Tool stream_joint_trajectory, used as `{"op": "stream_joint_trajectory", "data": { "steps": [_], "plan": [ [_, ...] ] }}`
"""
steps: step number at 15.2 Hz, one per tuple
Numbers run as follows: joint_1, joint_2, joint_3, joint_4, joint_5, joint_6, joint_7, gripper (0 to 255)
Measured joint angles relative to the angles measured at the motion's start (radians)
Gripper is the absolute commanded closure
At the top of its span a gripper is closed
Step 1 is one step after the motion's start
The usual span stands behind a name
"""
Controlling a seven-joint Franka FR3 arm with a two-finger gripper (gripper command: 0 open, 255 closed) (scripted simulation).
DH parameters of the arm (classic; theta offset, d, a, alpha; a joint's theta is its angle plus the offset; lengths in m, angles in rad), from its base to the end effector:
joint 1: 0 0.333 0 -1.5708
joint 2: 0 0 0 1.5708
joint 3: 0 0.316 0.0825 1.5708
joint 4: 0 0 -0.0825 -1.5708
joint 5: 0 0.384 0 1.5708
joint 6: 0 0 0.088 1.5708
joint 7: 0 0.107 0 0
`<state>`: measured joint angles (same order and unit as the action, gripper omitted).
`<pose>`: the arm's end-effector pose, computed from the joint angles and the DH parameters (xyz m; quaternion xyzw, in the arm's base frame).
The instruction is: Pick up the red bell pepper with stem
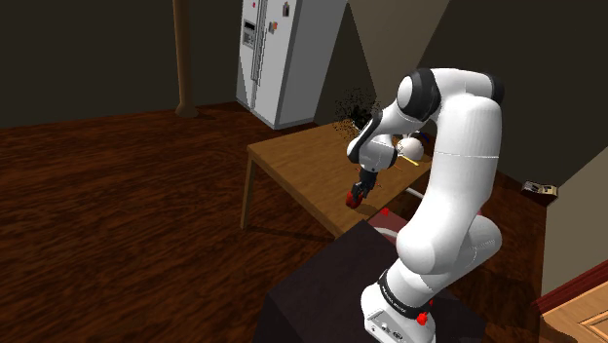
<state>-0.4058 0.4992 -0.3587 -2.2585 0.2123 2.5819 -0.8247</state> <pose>0.3634 -0.3696 0.1422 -0.9960 0.0494 0.0710 0.0213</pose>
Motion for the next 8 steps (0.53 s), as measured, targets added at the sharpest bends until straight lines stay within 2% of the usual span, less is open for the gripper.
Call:
{"op": "stream_joint_trajectory", "data": {
  "steps": [8],
  "plan": [
    [0.006,-0.013,-0.006,-0.004,-0.007,-0.009,0.005,255]
  ]
}}
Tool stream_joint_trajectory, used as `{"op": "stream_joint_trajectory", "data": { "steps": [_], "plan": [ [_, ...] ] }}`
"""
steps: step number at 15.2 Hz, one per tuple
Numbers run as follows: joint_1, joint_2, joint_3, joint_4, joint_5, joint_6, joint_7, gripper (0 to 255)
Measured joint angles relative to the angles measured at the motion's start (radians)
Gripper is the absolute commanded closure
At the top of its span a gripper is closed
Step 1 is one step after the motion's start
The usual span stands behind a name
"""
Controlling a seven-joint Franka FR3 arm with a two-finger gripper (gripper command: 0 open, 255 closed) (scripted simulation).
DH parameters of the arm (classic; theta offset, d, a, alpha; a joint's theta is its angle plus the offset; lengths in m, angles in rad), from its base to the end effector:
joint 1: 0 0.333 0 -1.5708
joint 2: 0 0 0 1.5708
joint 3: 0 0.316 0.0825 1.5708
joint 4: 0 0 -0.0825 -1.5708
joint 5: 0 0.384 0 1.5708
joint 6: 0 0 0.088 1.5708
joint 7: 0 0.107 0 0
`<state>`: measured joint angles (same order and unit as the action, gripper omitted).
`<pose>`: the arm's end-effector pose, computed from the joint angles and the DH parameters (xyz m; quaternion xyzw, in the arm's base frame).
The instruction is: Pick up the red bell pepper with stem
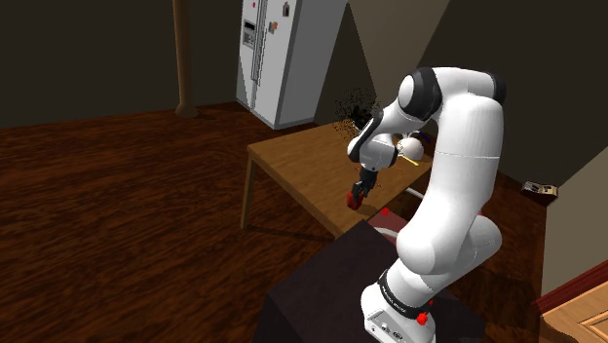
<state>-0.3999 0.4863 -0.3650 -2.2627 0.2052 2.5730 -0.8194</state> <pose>0.3634 -0.3690 0.1471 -0.9960 0.0494 0.0714 0.0212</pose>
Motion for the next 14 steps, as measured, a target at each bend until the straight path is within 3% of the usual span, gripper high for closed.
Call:
{"op": "stream_joint_trajectory", "data": {
  "steps": [14],
  "plan": [
    [0.054,-0.173,-0.073,-0.021,-0.1,-0.142,0.06,255]
  ]
}}
